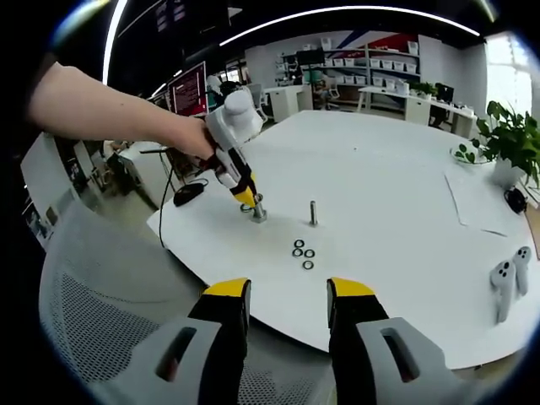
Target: Place the washer onto the threaded stud by aligning its center hole with the stud, sliding it down to the base, and recovering from edge contact or off-axis alignment until the washer reaches the visible bottom stop.
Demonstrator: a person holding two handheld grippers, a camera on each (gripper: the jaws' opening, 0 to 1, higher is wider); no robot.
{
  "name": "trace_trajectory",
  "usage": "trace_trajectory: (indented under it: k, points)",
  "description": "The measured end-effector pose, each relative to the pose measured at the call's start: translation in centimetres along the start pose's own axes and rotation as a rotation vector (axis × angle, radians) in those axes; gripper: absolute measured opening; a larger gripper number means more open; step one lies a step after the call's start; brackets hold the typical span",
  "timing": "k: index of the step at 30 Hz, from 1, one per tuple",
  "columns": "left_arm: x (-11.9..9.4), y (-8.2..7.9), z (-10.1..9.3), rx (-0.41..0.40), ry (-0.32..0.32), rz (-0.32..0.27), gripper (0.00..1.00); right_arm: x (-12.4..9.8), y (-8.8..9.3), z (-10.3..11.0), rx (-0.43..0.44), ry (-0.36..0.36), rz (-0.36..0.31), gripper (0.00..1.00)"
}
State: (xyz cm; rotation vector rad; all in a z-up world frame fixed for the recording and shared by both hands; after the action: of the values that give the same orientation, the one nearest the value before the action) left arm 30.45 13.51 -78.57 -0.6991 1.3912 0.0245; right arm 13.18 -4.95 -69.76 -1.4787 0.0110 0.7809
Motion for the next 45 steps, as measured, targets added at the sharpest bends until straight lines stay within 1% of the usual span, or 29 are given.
trace_trajectory:
  k: [5,11,20,23,26,30,34,39,43,45]
  points:
    - [0.8,0.4,-0.1,0.007,0.004,0.013,0.19,0.0,0.0,-0.1,0.005,0.007,-0.001,0.39]
    - [1.8,0.8,-0.3,0.01,-0.002,0.016,0.19,0.0,0.1,-0.2,0.003,0.01,0.006,0.39]
    - [2.8,1.2,-0.5,0.021,0.001,0.031,0.19,0.0,0.2,-0.3,0.004,0.014,0.01,0.38]
    - [3.0,1.4,-0.7,0.044,0.002,0.04,0.19,0.0,0.2,-0.4,0.003,0.017,0.01,0.38]
    - [3.3,1.4,-0.3,0.037,0.0,0.034,0.19,0.0,0.2,-0.3,0.005,0.012,0.008,0.38]
    - [3.2,1.4,-0.5,0.034,0.008,0.031,0.2,0.0,0.2,-0.3,0.005,0.011,0.01,0.38]
    - [3.1,1.4,-0.4,0.008,0.006,0.015,0.21,0.0,0.2,-0.3,0.006,0.011,0.012,0.38]
    - [3.2,1.4,-0.3,0.005,-0.002,-0.002,0.22,0.0,0.3,-0.2,0.004,0.009,0.015,0.38]
    - [3.1,1.3,-0.1,0.016,-0.015,-0.02,0.27,0.0,0.3,-0.2,0.002,0.005,0.019,0.38]
    - [3.1,1.3,0.1,0.017,-0.018,-0.03,0.28,0.0,0.4,-0.1,0.001,0.002,0.023,0.38]
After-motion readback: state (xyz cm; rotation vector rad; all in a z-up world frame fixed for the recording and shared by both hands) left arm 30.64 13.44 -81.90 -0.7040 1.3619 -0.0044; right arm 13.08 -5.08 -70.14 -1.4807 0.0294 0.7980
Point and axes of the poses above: the point that each gripper's makers call its tool centre point, and the gripper's own axes: x roughly forward along the fingers, z roughly to its left, y roughly out of its underside, the point moved 3 cm from there along -x, roughly backward along the fingers, and after that the axes turned 12 degrees about -z, right-handed, at the moved point
